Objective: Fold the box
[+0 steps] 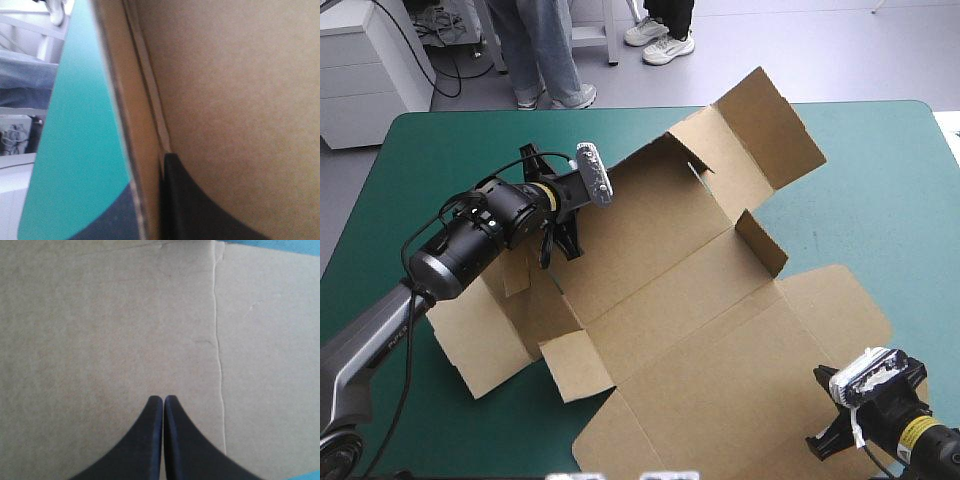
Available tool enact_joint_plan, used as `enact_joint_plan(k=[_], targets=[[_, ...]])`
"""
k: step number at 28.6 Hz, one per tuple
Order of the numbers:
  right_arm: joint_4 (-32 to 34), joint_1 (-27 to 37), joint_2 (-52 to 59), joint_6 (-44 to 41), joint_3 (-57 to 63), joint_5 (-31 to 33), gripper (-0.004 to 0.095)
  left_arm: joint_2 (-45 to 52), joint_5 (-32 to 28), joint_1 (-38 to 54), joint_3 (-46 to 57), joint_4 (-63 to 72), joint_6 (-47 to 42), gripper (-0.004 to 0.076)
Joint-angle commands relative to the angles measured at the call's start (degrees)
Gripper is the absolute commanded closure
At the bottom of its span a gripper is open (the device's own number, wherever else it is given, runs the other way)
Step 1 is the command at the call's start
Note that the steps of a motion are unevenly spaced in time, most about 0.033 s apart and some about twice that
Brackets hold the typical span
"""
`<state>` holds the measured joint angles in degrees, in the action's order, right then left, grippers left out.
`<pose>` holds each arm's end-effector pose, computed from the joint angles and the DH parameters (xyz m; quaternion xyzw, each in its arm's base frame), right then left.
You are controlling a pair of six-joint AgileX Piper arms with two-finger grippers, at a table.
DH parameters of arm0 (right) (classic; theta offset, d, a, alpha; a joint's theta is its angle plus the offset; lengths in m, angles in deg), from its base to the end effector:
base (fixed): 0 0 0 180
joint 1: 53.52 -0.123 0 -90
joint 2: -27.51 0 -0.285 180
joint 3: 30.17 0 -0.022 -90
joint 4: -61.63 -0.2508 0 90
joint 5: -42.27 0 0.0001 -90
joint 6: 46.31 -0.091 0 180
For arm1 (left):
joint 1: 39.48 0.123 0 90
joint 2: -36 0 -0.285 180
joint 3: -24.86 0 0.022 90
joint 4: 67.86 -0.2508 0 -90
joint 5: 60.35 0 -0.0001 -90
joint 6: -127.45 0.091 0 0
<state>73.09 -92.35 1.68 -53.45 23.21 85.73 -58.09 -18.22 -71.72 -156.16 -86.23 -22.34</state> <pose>0.0561 0.0292 0.2678 -0.2679 0.8315 0.0989 0.4765 0.2946 -0.1630 0.3543 0.5318 0.7449 0.1374 0.3787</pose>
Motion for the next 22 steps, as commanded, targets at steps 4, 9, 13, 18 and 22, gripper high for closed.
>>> enact_joint_plan(k=[4,9,13,18,22], targets=[[1.01,-0.01,-0.46,-0.01,-1.5,-3.86,0.092,2.06,-10.39,-0.17,-2.19,-7.31,1.54,0.0732],[0.87,-0.01,-0.46,-0.13,-1.5,-3.86,0.092,2.06,-7.08,-2.4,-2.08,-6.69,1.41,0.0732],[0.87,-0.01,-0.46,-0.13,-1.5,-3.86,0.092,2.06,-7.45,-6.71,-0.41,-6.97,0.84,0.0732],[0.97,-0.01,-0.46,-0.13,-1.5,-3.86,0.092,2.06,-11.43,-10.87,3.39,-8.28,-2.18,0.0732],[0.97,-0.01,-0.46,-0.13,-1.5,-3.86,0.092,2.17,-16.66,-12.42,9.98,-19.81,-15.15,0.0732]])
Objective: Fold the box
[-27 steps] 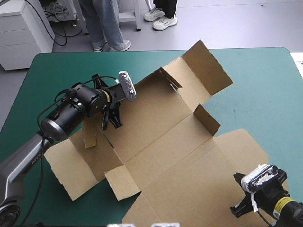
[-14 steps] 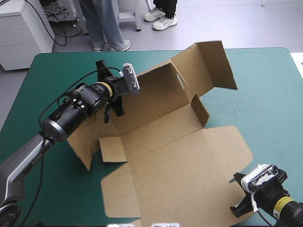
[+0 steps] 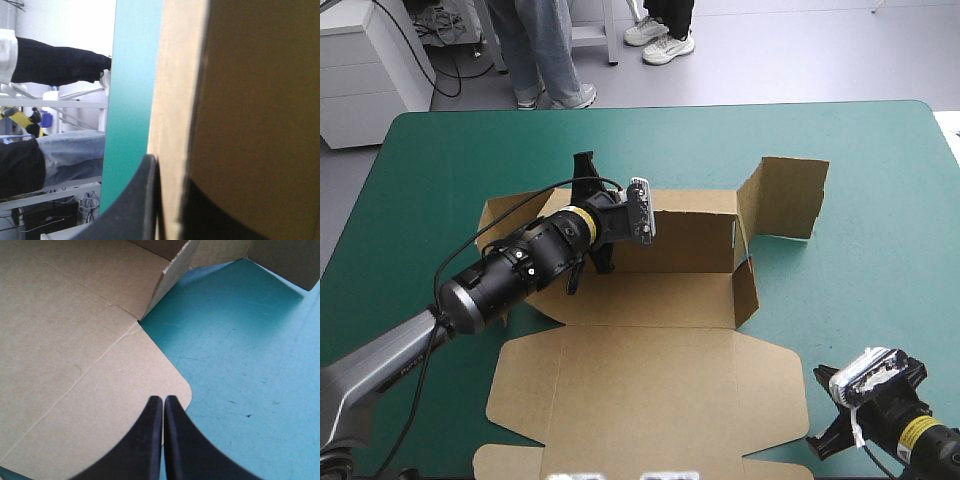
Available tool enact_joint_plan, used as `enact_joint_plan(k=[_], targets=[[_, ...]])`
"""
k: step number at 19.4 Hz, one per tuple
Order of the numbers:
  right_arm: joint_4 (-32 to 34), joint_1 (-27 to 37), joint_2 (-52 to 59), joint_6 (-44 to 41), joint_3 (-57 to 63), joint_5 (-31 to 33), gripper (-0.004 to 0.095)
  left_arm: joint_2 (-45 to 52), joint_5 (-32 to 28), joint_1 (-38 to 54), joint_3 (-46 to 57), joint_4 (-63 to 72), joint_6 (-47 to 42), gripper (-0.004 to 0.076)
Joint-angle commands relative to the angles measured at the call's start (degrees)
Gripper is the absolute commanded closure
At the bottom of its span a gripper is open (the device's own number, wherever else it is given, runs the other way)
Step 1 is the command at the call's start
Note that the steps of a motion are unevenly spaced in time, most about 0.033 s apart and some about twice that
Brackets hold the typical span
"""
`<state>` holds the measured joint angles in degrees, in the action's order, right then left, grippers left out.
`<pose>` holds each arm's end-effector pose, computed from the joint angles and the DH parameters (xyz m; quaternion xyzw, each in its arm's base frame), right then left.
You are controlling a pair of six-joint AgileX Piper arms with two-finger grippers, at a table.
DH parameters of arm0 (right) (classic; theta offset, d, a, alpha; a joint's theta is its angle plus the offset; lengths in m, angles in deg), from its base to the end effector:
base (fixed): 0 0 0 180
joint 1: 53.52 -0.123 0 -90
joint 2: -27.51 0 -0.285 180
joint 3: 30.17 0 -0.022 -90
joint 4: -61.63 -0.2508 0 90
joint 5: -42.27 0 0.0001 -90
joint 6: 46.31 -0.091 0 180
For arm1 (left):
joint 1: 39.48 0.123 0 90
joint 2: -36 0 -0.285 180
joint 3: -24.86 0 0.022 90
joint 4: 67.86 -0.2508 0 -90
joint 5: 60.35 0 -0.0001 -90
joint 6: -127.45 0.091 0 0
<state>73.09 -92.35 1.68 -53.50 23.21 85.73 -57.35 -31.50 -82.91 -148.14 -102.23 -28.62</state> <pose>0.0561 0.0292 0.2678 -0.2675 0.8316 0.0991 0.4765 0.2634 -0.2151 0.3341 0.6222 0.6224 0.1669 0.4445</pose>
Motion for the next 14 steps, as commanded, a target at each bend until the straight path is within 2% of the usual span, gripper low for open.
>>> enact_joint_plan(k=[1,3,7,9,12,14], targets=[[0.97,-0.01,-0.46,-0.08,-1.5,-3.86,0.092,1.44,-5.4,-1.33,4.39,-9.53,-15.52,0.0732],[1.12,-0.01,-0.46,-0.08,-1.5,-3.86,0.092,1.44,-7.22,-1.43,7.09,-15.87,-23.12,0.0732],[3.27,-0.01,-0.46,-0.33,-1.5,-3.74,0.0888,1.44,-9.5,-1.43,9.98,-23.04,-29.98,0.0732],[4.13,-0.01,-0.46,-0.43,-1.5,-3.65,0.0735,1.44,-9.38,-1.43,10.46,-28.01,-36.81,0.0732],[7.88,-0.01,-0.56,-5.21,-1.5,-3.41,0.0443,1.44,-7.87,-1.87,11.15,-37.04,-44.54,0.0732],[11.49,-0.01,-0.56,-9.08,-1.5,-2.79,0.036,1.44,-5.97,-2.48,11.15,-41.11,-48.49,0.0732]])
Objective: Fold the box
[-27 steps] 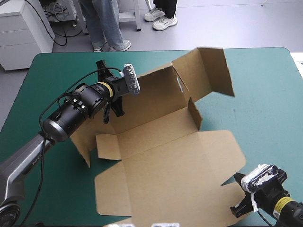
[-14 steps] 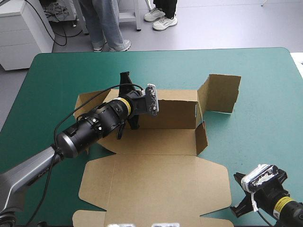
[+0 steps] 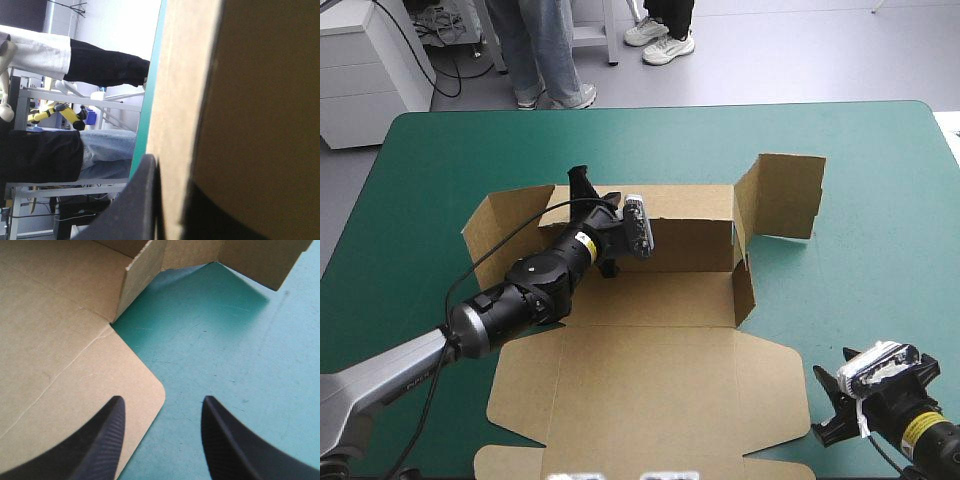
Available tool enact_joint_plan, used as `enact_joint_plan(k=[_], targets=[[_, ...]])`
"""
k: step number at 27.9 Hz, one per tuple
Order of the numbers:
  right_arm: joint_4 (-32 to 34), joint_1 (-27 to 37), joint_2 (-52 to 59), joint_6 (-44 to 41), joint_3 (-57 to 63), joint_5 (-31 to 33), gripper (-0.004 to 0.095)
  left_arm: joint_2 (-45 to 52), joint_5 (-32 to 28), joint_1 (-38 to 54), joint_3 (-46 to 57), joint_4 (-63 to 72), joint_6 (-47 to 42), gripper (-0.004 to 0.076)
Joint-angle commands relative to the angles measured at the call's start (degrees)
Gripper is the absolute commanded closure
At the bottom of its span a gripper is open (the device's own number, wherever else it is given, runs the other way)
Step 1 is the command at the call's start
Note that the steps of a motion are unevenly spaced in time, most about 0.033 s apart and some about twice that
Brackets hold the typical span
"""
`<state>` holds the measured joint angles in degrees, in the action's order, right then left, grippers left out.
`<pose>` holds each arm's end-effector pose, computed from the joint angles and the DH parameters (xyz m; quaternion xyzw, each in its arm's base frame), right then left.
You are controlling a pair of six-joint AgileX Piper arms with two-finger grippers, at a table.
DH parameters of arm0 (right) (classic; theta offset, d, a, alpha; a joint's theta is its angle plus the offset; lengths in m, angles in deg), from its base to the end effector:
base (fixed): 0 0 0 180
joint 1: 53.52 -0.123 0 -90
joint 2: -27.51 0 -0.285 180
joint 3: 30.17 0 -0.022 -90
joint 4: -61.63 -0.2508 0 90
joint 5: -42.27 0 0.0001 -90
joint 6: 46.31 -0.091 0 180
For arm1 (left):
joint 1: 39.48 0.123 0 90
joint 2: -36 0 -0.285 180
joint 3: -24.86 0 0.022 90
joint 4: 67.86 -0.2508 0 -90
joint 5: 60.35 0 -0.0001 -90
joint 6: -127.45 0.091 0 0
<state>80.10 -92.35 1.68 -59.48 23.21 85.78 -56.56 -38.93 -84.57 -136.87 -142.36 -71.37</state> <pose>0.0605 0.0232 0.2696 -0.2403 0.8337 0.0701 0.4922 0.2564 -0.2117 0.3007 0.5801 0.6121 0.1945 0.5010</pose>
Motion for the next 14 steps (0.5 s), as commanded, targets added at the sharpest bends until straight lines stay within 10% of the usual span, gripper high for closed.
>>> enact_joint_plan(k=[1,14], targets=[[6.08,-0.01,-0.56,-4.89,-1.5,-2.47,0.0362,0.64,1.35,-0.83,-0.11,-2.01,-6.59,0.0732],[11.4,-0.01,-5.25,-12.25,-14.85,4.82,0.0363,0.64,0.83,-0.83,-0.11,-2.78,-6.6,0.0732]])
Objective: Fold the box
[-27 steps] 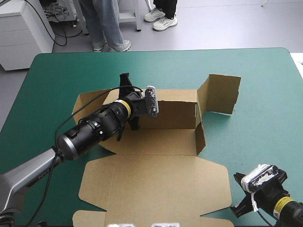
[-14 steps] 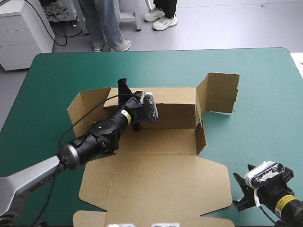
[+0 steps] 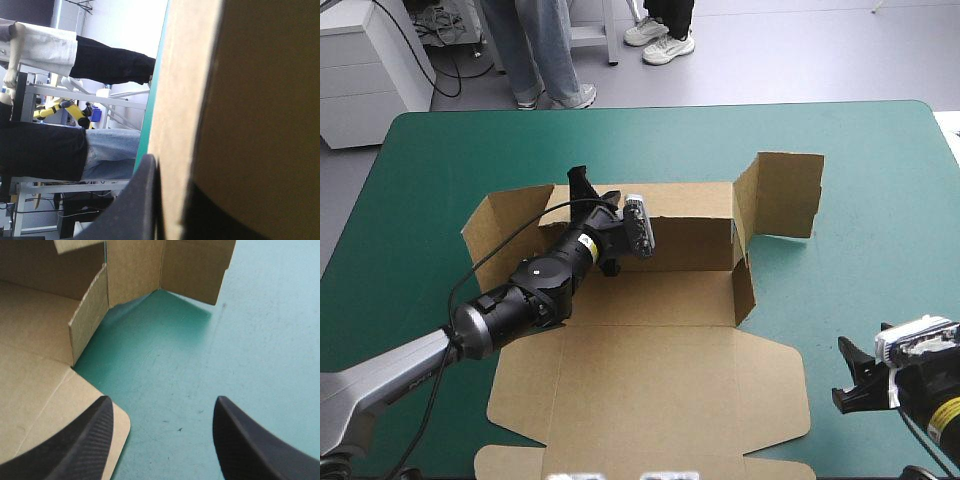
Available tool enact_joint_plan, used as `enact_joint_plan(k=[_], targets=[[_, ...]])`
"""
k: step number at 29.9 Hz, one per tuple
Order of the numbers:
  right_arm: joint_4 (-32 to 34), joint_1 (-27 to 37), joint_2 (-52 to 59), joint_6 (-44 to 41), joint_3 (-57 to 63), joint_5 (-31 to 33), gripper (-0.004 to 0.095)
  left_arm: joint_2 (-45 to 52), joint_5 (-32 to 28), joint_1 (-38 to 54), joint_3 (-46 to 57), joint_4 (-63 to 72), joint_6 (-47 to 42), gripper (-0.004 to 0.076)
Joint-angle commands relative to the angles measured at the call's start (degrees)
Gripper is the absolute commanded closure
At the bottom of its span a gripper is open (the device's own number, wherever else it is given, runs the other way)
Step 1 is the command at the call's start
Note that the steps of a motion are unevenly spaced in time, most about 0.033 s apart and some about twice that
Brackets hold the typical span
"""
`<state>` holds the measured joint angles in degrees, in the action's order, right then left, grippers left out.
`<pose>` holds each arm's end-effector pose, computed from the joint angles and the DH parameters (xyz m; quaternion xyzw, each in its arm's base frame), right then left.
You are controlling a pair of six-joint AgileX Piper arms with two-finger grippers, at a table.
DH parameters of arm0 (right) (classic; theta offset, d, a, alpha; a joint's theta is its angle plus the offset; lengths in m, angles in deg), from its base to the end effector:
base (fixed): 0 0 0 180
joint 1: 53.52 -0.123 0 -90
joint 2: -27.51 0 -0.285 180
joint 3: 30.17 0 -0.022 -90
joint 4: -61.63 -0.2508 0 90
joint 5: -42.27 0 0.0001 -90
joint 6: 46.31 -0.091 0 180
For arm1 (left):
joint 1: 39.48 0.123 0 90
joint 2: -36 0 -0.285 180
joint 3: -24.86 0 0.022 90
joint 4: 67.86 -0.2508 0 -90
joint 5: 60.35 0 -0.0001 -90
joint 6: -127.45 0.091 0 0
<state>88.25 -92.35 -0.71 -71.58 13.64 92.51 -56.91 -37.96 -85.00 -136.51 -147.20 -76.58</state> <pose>0.0627 0.0102 0.3145 -0.1438 0.8411 0.0577 0.5181 0.2568 -0.2127 0.2992 0.5722 0.6124 0.2017 0.5068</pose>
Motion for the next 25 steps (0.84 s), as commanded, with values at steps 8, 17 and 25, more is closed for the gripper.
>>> enact_joint_plan(k=[8,17,25], targets=[[8.17,-0.01,-16.65,-0.15,-20.63,4.85,0.037,1.32,-0.03,-0.4,-0.48,2.67,1.7,0.0731],[11.5,1.25,-34.47,0.95,-42.85,9.45,0.0379,3.3,-0.47,-0.4,-0.48,3.09,2.42,0.0726],[-4.58,14.38,-49.15,15.29,-60.91,9.6,0.0404,3.3,-0.33,-0.4,-0.48,6.86,6.49,0.0726]])
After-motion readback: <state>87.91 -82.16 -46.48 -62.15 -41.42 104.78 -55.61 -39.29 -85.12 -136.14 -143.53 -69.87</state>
